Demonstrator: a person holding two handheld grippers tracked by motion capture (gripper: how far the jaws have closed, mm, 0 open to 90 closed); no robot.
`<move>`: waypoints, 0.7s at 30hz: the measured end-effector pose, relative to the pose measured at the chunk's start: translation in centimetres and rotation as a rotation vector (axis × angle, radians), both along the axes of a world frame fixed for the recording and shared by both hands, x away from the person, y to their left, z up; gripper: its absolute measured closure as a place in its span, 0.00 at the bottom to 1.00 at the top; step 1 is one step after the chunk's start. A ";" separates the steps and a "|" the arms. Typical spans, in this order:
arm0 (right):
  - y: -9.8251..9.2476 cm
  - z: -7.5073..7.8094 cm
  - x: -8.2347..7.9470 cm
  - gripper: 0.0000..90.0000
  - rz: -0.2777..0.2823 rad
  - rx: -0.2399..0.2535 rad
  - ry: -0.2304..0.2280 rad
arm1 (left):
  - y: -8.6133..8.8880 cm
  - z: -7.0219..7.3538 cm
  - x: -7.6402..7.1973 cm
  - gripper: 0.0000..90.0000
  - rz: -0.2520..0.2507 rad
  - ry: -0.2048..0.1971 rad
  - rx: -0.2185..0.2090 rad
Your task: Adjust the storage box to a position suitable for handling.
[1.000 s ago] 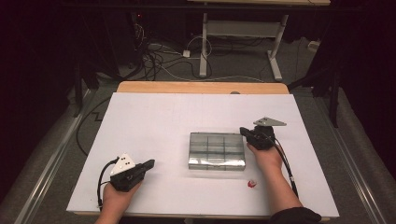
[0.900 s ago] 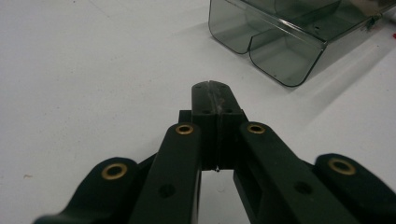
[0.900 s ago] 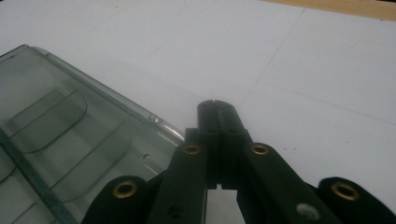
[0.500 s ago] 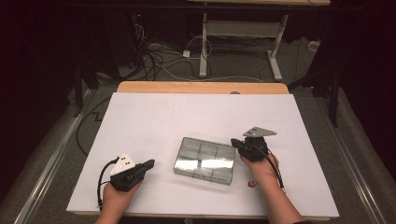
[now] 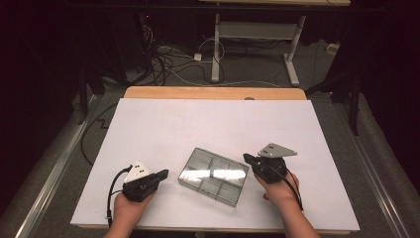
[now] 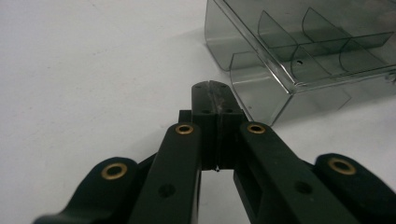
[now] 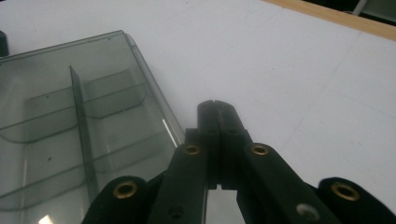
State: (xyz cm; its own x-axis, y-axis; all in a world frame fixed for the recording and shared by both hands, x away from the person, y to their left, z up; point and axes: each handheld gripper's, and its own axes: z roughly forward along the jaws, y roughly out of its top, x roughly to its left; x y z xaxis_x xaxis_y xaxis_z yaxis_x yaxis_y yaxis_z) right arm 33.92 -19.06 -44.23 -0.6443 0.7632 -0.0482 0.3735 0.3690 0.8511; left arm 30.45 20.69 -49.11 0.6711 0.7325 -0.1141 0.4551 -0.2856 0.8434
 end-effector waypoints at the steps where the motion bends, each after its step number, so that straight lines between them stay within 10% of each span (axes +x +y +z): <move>1: 0.0 0.0 0.0 1.00 0.000 0.000 0.000 | -0.3 0.0 0.1 0.97 -0.007 0.001 0.002; 10: -2.9 -1.6 -4.4 1.00 -0.017 0.058 0.003 | -2.2 0.0 0.6 0.97 -0.036 0.022 0.039; 21: -2.9 -2.0 -5.3 1.00 0.002 0.048 0.020 | -2.9 -0.1 0.3 0.97 -0.063 0.026 0.077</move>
State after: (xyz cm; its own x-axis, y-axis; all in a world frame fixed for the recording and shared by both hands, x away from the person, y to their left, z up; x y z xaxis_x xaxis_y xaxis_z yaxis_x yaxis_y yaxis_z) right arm 28.66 -21.94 -46.27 -0.6462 0.7632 0.0014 0.3897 0.3284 0.8604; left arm 30.80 17.80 -49.20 0.7140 0.6959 -0.0772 0.4553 -0.3777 0.8063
